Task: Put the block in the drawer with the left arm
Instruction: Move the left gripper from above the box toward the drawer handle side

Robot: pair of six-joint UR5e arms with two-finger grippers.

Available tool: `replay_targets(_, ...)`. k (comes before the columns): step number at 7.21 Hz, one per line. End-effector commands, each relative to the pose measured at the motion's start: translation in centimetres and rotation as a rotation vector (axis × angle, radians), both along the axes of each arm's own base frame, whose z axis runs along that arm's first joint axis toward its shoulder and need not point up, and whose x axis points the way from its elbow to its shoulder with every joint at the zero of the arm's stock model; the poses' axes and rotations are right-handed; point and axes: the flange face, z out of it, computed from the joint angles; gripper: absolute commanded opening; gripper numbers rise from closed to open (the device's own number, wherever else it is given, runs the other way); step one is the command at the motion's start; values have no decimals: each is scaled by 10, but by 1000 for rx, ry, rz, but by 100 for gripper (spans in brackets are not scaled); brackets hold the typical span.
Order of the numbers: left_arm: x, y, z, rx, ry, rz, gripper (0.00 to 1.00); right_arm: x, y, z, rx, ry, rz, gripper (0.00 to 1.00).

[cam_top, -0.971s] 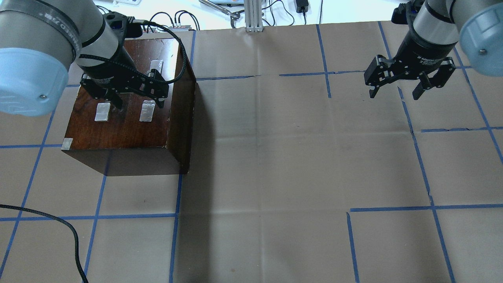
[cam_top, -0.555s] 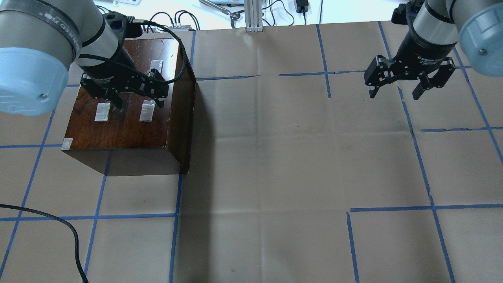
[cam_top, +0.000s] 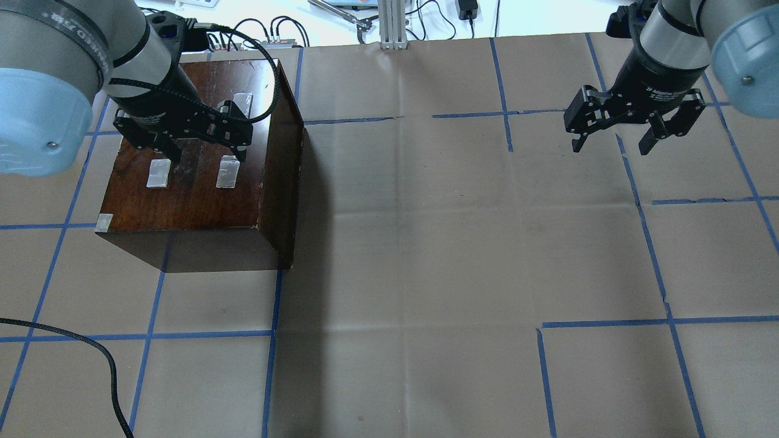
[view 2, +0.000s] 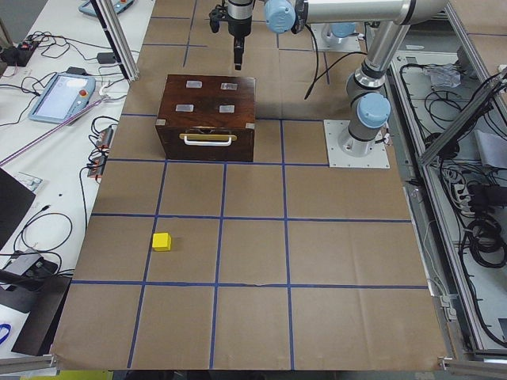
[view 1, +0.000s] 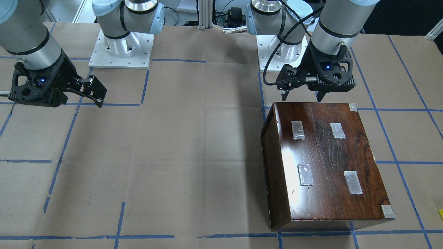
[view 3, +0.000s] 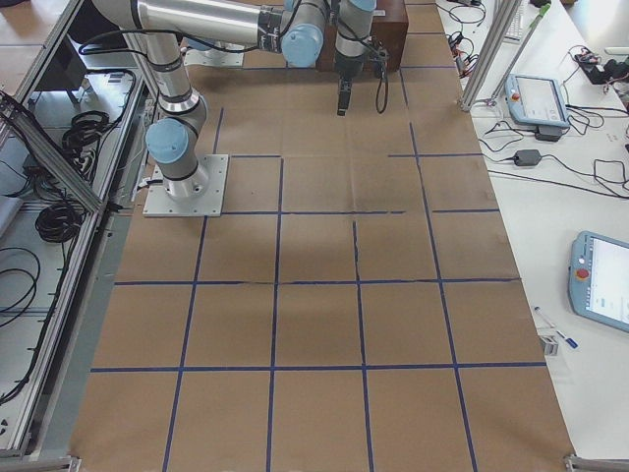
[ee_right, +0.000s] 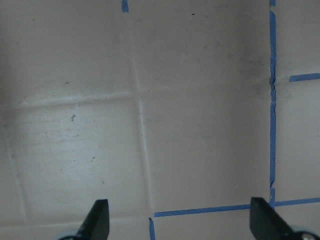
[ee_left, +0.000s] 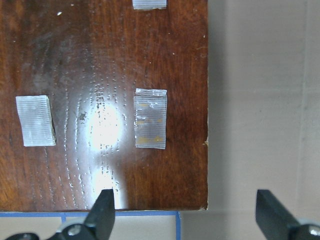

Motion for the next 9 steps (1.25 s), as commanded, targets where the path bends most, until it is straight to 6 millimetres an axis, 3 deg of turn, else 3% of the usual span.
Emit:
replay_targets(1, 52, -11, 4, -20, 6, 52, 99, 0, 0, 0, 1, 0, 0, 100)
replay_targets(4, 129, -17, 3, -21, 3, 85, 99, 0, 0, 0, -1, 0, 0, 100)
replay_targets(9, 219, -14, -1, -67, 37, 56, 99, 0, 0, 1, -2, 0, -2, 100)
